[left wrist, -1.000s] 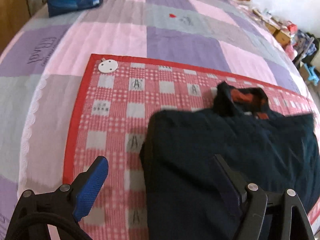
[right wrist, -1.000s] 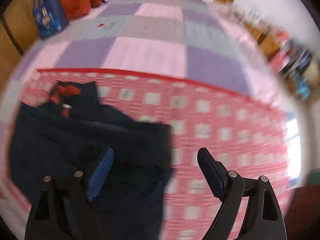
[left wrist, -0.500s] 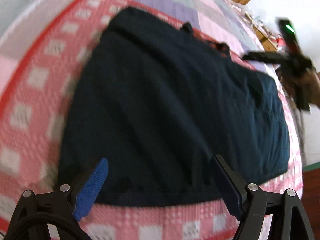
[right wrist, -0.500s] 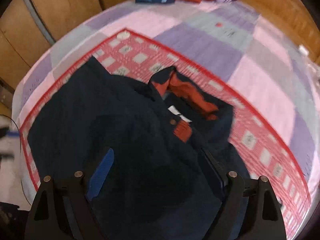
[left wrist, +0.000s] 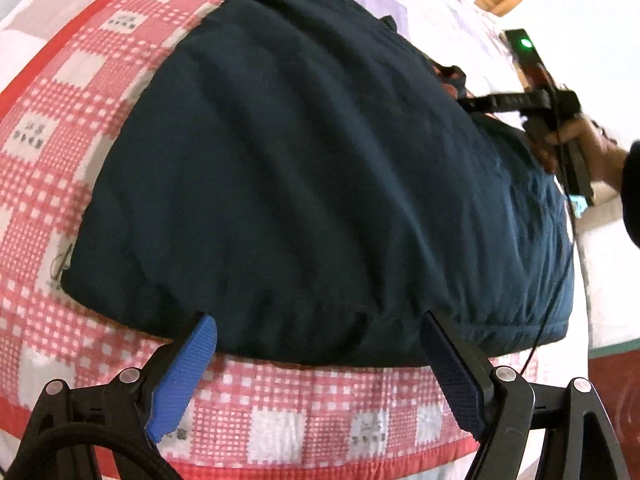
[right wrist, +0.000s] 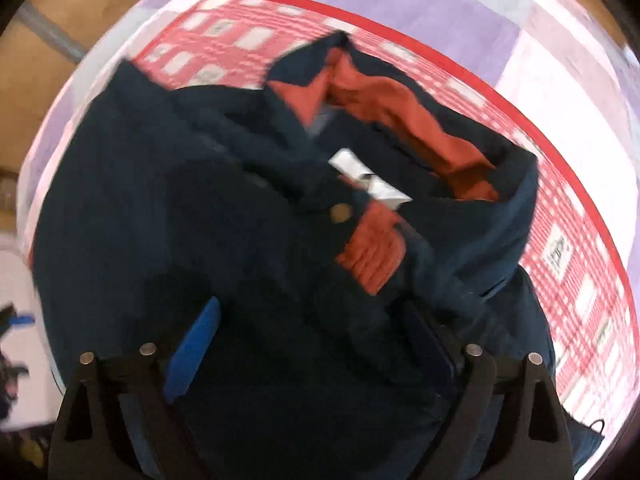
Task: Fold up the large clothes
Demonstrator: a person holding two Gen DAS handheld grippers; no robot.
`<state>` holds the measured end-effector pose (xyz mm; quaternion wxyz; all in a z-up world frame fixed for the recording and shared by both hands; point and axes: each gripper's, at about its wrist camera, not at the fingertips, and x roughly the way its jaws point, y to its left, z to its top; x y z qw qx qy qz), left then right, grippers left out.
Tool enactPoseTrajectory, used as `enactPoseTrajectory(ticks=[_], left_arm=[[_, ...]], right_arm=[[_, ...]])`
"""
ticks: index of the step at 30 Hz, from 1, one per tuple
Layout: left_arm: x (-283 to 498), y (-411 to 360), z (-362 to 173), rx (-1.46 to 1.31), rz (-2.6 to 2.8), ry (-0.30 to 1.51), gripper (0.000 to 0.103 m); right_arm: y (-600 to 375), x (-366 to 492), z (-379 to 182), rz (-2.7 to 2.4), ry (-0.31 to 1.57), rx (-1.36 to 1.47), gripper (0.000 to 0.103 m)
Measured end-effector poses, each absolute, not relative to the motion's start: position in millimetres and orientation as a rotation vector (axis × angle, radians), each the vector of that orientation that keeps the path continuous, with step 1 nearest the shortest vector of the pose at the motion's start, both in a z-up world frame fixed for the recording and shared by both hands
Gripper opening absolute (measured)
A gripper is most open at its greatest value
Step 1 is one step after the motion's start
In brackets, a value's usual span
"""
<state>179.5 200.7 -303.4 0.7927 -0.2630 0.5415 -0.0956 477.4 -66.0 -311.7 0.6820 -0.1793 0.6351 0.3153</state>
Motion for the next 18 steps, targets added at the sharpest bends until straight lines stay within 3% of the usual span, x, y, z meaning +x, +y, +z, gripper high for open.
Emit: enactPoseTrajectory(ticks=[1, 3, 6, 7, 11, 18], left_arm=[[179.0, 202.1, -305.3, -0.568, -0.202, 1.167, 0.086], [178.2, 204.3, -308.2, -0.567, -0.199, 1.172, 0.086], [178.5, 204.5, -313.5, -0.577, -0.194, 1.181, 0.086], [178.9, 203.6, -315.2, -0.579, -0.19, 1.184, 0.086], [182.0, 202.3, -317.2, -0.587, -0.191, 1.185, 0.086], [198.2, 192.1, -300.8, -0.519, -0.22, 1.146, 0.086]], right_arm=[[-67.3, 474.0, -307.6, 0.726, 1.413, -0.399, 0.074], [-73.7, 468.1, -301.4, 0.732, 1.38, -0.396, 0.048], [-82.3, 460.1, -294.0, 0.719, 1.34, -0.398, 0.021], [-81.5, 455.0, -292.7, 0.708, 1.322, -0.419, 0.017], [-71.0, 439.2, -280.3, 0.643, 1.193, -0.547, 0.01], [-76.6, 472.3, -232.3, 0.409, 0.97, -0.592, 0.007]])
